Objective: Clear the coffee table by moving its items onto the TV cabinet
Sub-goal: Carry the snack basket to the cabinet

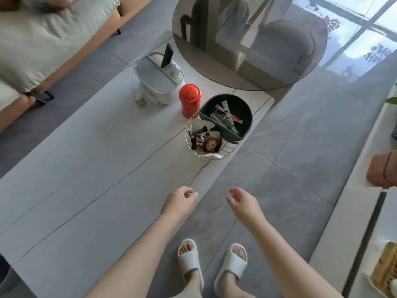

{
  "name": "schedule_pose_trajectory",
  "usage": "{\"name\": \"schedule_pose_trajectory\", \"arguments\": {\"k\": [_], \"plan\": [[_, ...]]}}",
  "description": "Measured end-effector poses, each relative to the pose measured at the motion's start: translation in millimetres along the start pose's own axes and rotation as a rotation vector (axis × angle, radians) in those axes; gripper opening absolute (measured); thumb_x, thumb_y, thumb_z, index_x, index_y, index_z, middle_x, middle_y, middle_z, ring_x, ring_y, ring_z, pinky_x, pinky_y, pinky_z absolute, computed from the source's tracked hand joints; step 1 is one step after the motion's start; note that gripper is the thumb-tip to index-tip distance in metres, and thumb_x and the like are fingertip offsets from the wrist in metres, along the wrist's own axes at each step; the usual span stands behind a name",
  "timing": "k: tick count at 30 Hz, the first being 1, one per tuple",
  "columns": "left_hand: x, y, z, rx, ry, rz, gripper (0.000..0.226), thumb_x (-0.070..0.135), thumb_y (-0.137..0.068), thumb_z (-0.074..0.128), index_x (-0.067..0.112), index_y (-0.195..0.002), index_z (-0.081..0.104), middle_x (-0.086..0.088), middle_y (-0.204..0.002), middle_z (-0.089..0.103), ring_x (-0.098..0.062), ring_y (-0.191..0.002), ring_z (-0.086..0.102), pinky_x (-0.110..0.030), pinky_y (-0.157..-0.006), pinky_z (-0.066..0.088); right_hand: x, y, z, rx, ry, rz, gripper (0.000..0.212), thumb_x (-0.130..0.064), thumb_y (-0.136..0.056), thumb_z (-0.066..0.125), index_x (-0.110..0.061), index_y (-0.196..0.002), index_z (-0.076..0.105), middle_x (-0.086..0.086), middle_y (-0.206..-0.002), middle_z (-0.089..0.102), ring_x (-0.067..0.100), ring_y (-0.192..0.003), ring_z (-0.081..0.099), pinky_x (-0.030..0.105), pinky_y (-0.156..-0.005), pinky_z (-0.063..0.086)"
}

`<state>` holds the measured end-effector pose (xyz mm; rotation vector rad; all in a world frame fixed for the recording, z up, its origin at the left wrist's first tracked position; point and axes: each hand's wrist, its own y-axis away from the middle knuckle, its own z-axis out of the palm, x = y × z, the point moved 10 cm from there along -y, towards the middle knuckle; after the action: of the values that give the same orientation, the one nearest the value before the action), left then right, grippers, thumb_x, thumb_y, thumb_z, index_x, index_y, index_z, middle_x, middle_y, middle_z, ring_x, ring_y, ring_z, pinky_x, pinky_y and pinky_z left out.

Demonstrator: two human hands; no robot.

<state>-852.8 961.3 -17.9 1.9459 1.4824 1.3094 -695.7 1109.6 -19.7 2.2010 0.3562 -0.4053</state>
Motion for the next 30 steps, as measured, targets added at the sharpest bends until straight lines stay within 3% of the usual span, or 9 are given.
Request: {"name": "schedule_pose_trajectory", "arguments": {"k": [10,13,15,21,25,28,30], "plan": [[50.5,-90.9,-21.3,0.049,0.112,-0.073,0.048,0.033,-0.094,0.046,0.016,-0.139,0.040,-0.007,-0.121,0.061,-0.026,-0.113,0.055,-0.034,-0.097,0.042,-22.2,-119.6,-55.1,-0.010,-0.121,0.095,0.046,-0.026,-0.095,0.046,-0.009,-0.137,0.039,0.013,-0.134,0.052,0.028,-0.118,0.052,0.031,-0.091,0.041],[59.4,-126.0,-21.5,0.071,0.120,-0.128,0.053,0.031,-0.095,0.046,0.016,-0.143,0.031,-0.009,-0.131,0.055,-0.028,-0.121,0.050,-0.036,-0.101,0.039,-25.0,-157.1,-63.0,-0.003,-0.233,0.139,0.051,-0.025,-0.096,0.044,-0.011,-0.143,0.029,0.012,-0.129,0.053,0.022,-0.085,0.058,0.029,-0.069,0.046],[62.3,-145.3,-21.8,0.098,0.129,-0.165,0.058,0.031,-0.095,0.046,0.015,-0.146,0.024,-0.010,-0.142,0.046,-0.029,-0.128,0.044,-0.038,-0.105,0.035,-25.7,-179.6,-68.0,0.017,-0.277,0.169,0.055,-0.024,-0.096,0.044,-0.012,-0.145,0.022,0.013,-0.129,0.053,0.017,-0.068,0.053,0.028,-0.059,0.046],[56.9,-177.4,-15.5,0.181,0.212,-0.240,0.066,0.026,-0.093,0.050,0.020,-0.149,0.015,-0.010,-0.148,0.039,-0.032,-0.129,0.045,-0.042,-0.108,0.038,-23.2,-220.6,-60.6,0.024,-0.373,0.207,0.054,-0.018,-0.092,0.050,-0.015,-0.140,0.025,0.008,-0.099,0.054,0.017,-0.069,0.055,0.048,-0.079,0.057],[48.6,-185.6,-12.7,0.244,0.237,-0.252,0.061,0.017,-0.092,0.053,0.028,-0.146,0.026,-0.010,-0.135,0.052,-0.035,-0.111,0.060,-0.045,-0.094,0.051,-15.0,-225.5,-52.9,0.050,-0.491,0.244,0.050,-0.012,-0.094,0.050,-0.021,-0.138,0.029,0.011,-0.112,0.055,0.022,-0.076,0.062,0.038,-0.067,0.060],[41.7,-189.6,-12.7,0.272,0.286,-0.248,0.062,0.008,-0.089,0.057,0.029,-0.143,0.033,-0.008,-0.116,0.057,-0.025,-0.081,0.066,-0.029,-0.060,0.056,-6.2,-227.0,-53.4,0.115,-0.599,0.258,0.046,-0.007,-0.094,0.048,-0.019,-0.137,0.036,0.012,-0.114,0.060,0.025,-0.086,0.066,0.034,-0.063,0.059],[40.1,-190.9,-15.0,0.291,0.299,-0.235,0.060,0.001,-0.087,0.058,0.026,-0.139,0.039,-0.004,-0.102,0.054,-0.024,-0.077,0.065,-0.028,-0.055,0.054,-3.4,-227.0,-55.3,0.137,-0.617,0.251,0.045,-0.005,-0.094,0.047,-0.021,-0.135,0.041,0.009,-0.108,0.062,0.023,-0.082,0.066,0.034,-0.064,0.060]]}}
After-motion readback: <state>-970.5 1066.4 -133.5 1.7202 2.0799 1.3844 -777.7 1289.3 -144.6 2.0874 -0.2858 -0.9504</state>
